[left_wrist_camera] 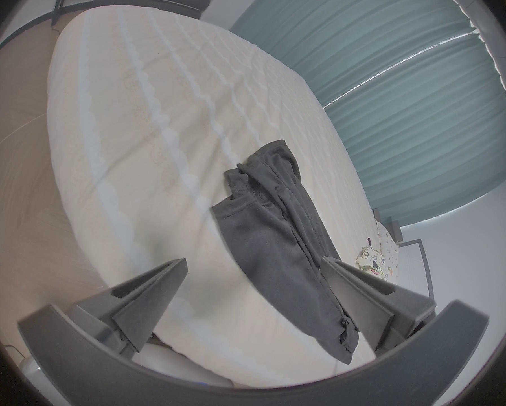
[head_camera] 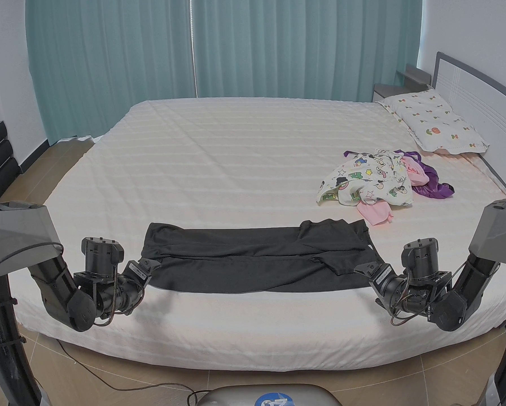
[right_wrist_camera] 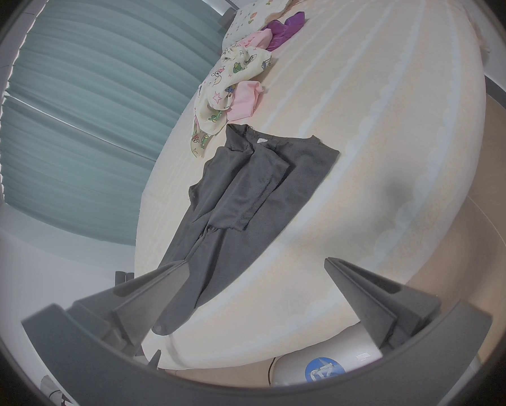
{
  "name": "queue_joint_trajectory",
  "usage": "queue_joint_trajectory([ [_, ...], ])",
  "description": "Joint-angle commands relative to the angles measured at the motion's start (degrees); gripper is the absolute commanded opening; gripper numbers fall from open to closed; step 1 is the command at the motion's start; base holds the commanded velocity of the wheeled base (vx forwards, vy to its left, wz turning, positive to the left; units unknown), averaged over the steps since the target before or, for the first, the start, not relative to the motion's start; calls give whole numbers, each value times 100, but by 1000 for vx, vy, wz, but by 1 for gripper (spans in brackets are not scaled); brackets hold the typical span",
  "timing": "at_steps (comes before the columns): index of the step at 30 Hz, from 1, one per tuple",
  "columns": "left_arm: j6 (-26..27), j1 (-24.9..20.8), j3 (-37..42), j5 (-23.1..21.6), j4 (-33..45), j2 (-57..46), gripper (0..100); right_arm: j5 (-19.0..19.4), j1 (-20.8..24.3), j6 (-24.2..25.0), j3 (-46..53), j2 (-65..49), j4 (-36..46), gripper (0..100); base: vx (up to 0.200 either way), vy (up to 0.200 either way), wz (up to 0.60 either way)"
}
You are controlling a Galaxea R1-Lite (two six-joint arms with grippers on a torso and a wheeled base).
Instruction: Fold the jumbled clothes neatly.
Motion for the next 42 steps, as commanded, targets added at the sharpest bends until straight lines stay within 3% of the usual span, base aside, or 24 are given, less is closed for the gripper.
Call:
queue_joint_trajectory([
  [1, -17, -183, -423, 247, 5, 441, 100, -2, 1, 2, -39, 116, -7, 100, 0, 0, 0],
  [8, -9, -192, -801, 529, 31, 766, 100, -2, 10, -6, -74, 169, -7, 100, 0, 0, 0],
  [23, 44, -227, -986, 696, 40, 924, 100, -29, 10, -15, -83, 248, -7, 100, 0, 0, 0],
  [35, 352, -227, -1267, 1012, 22, 1206, 100, -55, -34, -6, -250, 424, -7, 100, 0, 0, 0],
  [36, 352, -227, -1267, 1012, 22, 1223, 0, -55, -43, 2, -285, 433, -7, 100, 0, 0, 0],
  [42, 352, -227, -1276, 1030, 40, 1206, 0, -64, -104, 2, -461, 582, -7, 100, 0, 0, 0],
])
